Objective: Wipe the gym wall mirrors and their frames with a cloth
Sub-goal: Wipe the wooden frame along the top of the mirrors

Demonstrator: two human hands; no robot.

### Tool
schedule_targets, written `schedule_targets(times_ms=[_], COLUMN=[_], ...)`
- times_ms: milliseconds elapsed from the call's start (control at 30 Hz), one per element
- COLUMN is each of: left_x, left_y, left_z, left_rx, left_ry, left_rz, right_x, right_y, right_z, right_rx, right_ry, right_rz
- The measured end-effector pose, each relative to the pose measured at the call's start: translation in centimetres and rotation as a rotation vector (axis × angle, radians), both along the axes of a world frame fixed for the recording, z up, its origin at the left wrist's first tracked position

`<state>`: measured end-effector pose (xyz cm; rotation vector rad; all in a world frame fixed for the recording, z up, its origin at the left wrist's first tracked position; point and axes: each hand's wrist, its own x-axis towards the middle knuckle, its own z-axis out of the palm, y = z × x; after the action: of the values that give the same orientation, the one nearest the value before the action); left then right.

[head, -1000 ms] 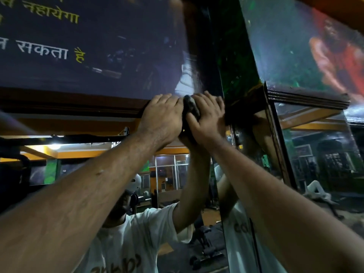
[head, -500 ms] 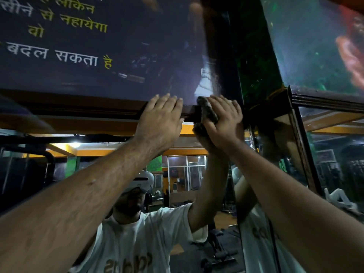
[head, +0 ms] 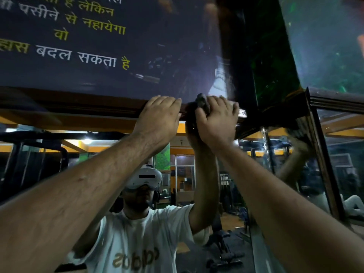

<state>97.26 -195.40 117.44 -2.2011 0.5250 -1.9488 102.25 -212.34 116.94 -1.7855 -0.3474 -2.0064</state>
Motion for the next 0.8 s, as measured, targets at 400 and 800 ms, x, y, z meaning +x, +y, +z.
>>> schedule_targets(times_ms=[400, 800], left_x=[-1.4, -2.7], left_y=[4.8, 8.0], left_z=[-0.7, -0.6], left_rx=[-0.060, -0.009], left_ry=[0.012, 0.033], left_rz=[-0.004, 0.050], right_x=[-0.6, -1.8], right_y=[4.5, 7.9], right_z=[-0.5, -0.2], right_rx=[0.005, -0.166], right_ry=[-0.060, -0.080], right_rz=[0.008, 0.022])
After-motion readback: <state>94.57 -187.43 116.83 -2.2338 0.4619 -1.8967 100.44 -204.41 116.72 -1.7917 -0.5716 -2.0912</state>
